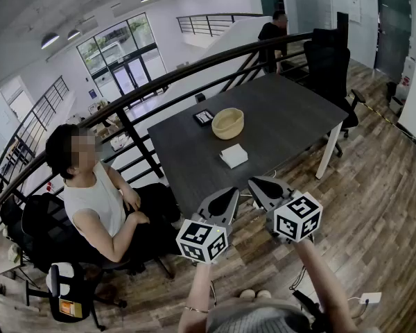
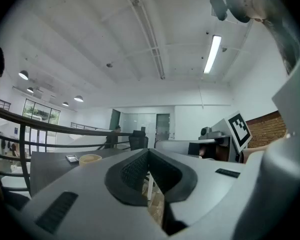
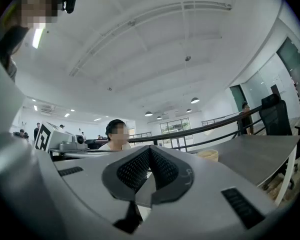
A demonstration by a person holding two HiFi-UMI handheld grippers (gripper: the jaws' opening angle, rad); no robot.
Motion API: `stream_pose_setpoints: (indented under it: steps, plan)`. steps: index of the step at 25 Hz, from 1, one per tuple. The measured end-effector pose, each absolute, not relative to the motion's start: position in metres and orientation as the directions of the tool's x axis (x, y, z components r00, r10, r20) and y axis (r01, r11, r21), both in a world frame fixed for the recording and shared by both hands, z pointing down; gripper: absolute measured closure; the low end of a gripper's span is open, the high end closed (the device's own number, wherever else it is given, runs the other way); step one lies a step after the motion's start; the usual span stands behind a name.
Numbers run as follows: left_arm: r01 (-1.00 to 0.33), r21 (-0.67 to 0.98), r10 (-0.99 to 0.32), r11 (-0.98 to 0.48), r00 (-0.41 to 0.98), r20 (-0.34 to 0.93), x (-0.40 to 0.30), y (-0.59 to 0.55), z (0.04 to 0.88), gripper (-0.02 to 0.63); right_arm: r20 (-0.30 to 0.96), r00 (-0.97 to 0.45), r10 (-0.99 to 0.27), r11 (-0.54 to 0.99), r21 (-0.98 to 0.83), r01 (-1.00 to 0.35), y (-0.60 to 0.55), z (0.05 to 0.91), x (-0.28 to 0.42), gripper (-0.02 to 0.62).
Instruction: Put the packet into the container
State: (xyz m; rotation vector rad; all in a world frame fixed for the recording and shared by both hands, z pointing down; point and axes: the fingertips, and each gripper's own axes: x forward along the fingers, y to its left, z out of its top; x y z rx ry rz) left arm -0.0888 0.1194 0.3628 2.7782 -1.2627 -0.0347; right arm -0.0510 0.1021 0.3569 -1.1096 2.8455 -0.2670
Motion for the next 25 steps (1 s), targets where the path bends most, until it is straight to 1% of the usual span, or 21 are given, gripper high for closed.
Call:
stream_pose_setpoints:
  steps: [19,25]
  plan:
    - [-0.752,0.096,-0.755,-0.652,0.656,0.018,-0.077,0.115,0.362,0.598,0.002,-0.735,-0.678,0.723,-0.177,-0.667,0.099,0.361,-0.041,0.584]
    - [-0.753,0.101,-0.755,-0.651,0.655,0.022,-0.07,0.115,0.364,0.598,-0.016,-0.752,-0.659,0.74,-0.195,-0.644,0.099,0.361,-0.037,0.584]
